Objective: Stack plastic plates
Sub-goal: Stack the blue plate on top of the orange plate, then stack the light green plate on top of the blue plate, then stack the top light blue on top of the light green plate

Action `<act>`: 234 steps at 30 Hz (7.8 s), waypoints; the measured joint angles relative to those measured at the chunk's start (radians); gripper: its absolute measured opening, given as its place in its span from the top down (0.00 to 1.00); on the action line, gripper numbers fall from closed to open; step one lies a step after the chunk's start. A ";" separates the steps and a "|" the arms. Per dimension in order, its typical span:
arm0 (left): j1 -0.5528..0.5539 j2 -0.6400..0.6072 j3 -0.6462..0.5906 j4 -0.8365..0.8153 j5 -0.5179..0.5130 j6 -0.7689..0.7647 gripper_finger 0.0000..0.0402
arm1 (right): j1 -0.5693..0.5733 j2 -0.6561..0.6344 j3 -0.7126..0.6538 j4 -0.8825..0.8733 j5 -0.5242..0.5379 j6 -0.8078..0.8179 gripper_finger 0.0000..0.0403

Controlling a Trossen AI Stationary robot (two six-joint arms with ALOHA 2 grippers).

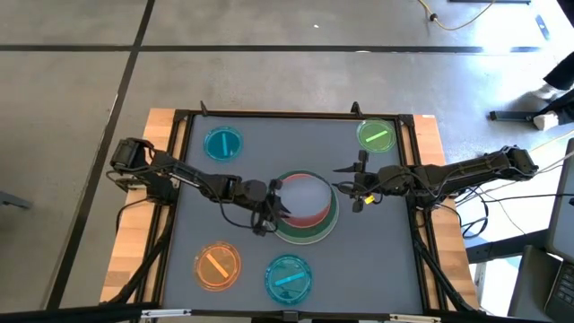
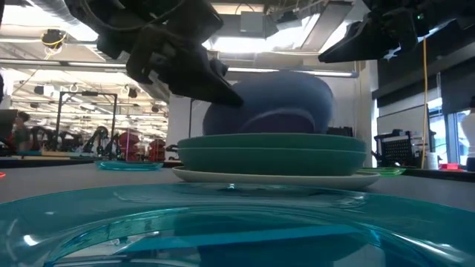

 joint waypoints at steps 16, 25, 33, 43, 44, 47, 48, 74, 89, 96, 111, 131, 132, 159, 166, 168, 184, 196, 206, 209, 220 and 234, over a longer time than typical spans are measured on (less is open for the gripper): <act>-0.036 -0.006 0.000 0.004 -0.001 -0.094 0.66 | 0.000 0.000 0.000 0.000 0.000 0.000 0.55; -0.094 -0.006 0.000 -0.015 -0.012 -0.211 0.66 | 0.000 0.000 0.000 -0.002 0.036 0.060 0.55; -0.157 -0.006 0.000 0.023 -0.142 -0.200 0.66 | -0.045 0.000 0.000 -0.087 0.381 0.141 0.55; -0.157 -0.007 0.000 0.021 -0.161 -0.203 0.66 | -0.363 0.008 -0.056 -0.229 0.351 0.335 0.55; -0.157 -0.007 0.000 0.021 -0.161 -0.203 0.66 | -0.397 0.008 -0.068 -0.226 0.328 0.346 0.55; -0.157 -0.007 0.000 0.021 -0.161 -0.203 0.66 | -0.498 0.009 -0.099 -0.228 0.263 0.386 0.55; -0.157 -0.007 0.000 0.021 -0.162 -0.203 0.66 | -0.528 0.008 -0.105 -0.227 0.244 0.404 0.55; -0.156 -0.007 0.000 0.020 -0.187 -0.209 0.66 | -0.874 0.464 -0.162 0.054 0.006 0.436 0.55; -0.159 -0.007 0.000 0.017 -0.187 -0.227 0.66 | -0.876 0.478 -0.160 0.054 0.000 0.377 0.92; -0.159 -0.007 0.000 0.018 -0.187 -0.227 0.66 | -0.847 0.455 -0.163 0.056 0.030 0.285 0.98; -0.158 -0.007 0.000 0.018 -0.188 -0.227 0.66 | -0.513 0.265 -0.108 0.088 -0.078 0.147 0.99; -0.188 -0.171 0.035 -0.180 -0.365 -0.280 0.66 | -0.077 0.280 -0.010 0.238 -0.413 -0.026 1.00; -0.197 -0.200 0.032 -0.225 -0.396 -0.294 0.66 | -0.063 0.290 -0.010 0.253 -0.433 -0.026 1.00; -0.265 -0.280 0.029 -0.573 -0.658 -0.466 0.66 | -0.013 0.519 -0.010 0.379 -0.458 0.104 0.77; -0.158 -0.280 -0.023 -0.648 -0.678 -0.457 0.66 | -0.013 0.519 -0.010 0.425 -0.355 0.049 0.65; -0.105 -0.280 -0.041 -0.656 -0.652 -0.468 0.66 | -0.013 0.519 -0.010 0.425 -0.343 0.042 0.64; 0.300 -0.280 -0.141 -0.660 -0.631 -0.487 0.66 | -0.013 0.519 -0.010 0.399 -0.328 0.022 0.64; 0.467 -0.280 -0.155 -0.656 -0.435 -0.519 0.66 | -0.013 0.519 -0.010 0.394 -0.324 -0.007 0.64; 0.567 -0.280 -0.155 -0.660 -0.400 -0.539 0.66 | -0.013 0.518 -0.010 0.394 -0.325 0.000 0.64; 0.590 -0.280 -0.155 -0.660 -0.401 -0.539 0.66 | -0.013 0.518 -0.010 0.394 -0.328 0.000 0.64; 0.595 -0.194 -0.155 -0.652 -0.393 -0.523 0.66 | -0.013 0.518 -0.010 0.393 -0.328 0.000 0.64; 0.593 -0.106 -0.152 -0.645 -0.411 -0.483 0.71 | -0.013 0.518 -0.010 0.393 -0.289 -0.001 0.64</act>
